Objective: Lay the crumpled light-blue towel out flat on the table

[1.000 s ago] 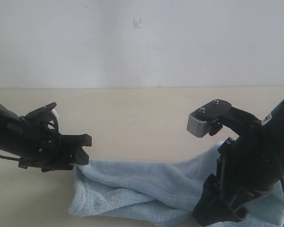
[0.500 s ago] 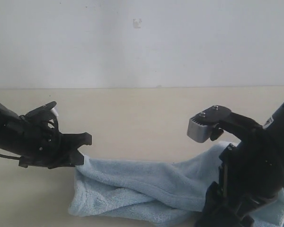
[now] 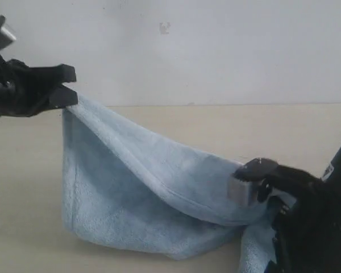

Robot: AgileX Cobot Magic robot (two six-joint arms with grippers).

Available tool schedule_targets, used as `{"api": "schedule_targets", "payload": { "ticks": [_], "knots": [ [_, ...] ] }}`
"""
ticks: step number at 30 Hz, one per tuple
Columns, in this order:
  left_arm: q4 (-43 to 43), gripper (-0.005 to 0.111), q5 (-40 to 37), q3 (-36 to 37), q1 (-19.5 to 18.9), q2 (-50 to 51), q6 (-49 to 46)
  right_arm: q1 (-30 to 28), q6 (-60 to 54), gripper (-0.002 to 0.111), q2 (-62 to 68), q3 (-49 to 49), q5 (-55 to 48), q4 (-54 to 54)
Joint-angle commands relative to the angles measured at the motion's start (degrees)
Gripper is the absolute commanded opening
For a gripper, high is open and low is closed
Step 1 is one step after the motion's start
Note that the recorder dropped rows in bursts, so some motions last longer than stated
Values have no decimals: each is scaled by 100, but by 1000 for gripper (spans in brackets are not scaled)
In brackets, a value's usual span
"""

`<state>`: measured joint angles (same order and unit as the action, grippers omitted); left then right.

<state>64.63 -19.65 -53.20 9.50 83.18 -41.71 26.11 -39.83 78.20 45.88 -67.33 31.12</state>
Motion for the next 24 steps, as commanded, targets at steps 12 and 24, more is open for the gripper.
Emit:
{"api": "schedule_targets", "payload": {
  "ticks": [12, 24],
  "knots": [
    [-970, 4, -725, -16, -714, -455, 569, 1939, 1677, 64, 525, -292, 1320, -2985],
    [-1012, 4, -761, -16, -714, -455, 569, 2184, 1820, 64, 1453, -292, 1867, -3286]
  ]
}}
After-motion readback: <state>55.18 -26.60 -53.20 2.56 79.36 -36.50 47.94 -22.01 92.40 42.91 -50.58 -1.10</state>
